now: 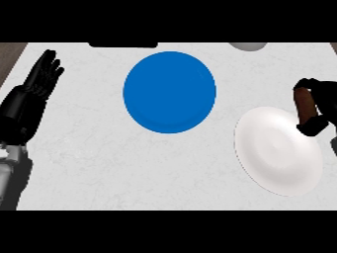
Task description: Pick the sweet potato from the plate and place it in the plate
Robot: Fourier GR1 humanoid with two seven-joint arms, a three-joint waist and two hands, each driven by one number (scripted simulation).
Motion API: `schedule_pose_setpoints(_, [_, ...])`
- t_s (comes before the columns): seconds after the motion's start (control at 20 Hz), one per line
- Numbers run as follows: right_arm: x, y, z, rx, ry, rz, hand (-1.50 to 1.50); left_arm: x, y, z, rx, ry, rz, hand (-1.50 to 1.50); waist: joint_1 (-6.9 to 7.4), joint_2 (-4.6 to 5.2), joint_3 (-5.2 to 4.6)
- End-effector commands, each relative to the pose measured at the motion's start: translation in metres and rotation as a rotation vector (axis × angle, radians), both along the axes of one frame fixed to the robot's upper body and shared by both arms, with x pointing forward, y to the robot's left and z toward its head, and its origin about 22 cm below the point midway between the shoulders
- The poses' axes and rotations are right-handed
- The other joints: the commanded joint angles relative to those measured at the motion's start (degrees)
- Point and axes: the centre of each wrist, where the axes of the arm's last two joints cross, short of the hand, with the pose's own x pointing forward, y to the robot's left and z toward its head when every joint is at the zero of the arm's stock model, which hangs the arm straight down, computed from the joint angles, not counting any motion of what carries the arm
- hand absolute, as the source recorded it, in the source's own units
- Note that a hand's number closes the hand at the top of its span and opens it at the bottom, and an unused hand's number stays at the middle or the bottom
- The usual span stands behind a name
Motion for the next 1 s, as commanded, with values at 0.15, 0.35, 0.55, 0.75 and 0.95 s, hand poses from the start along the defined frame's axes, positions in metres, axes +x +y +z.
schedule_pose_setpoints(0.15, [0.019,-0.023,0.033,0.254,-0.173,0.253,1.50,-0.003,0.006,0.003,0.009,0.012,-0.001,0.00,-0.09,-0.35,-0.10])
schedule_pose_setpoints(0.35, [0.029,-0.003,0.054,0.460,-0.228,0.412,1.50,-0.007,-0.001,-0.011,0.015,0.016,0.025,0.00,-0.88,-0.68,-0.18])
schedule_pose_setpoints(0.55, [0.037,0.029,0.066,0.599,-0.212,0.510,1.50,-0.008,-0.003,0.005,-0.001,0.008,0.014,0.00,-0.85,-0.85,-0.19])
schedule_pose_setpoints(0.75, [0.042,0.053,0.091,0.611,-0.183,0.571,1.50,-0.004,0.004,0.002,0.032,0.022,0.018,0.00,-1.11,-0.75,-0.23])
schedule_pose_setpoints(0.95, [0.057,0.102,0.096,0.615,-0.171,0.596,1.50,0.010,0.013,0.002,0.011,0.021,0.004,0.00,-0.92,-0.56,-0.23])
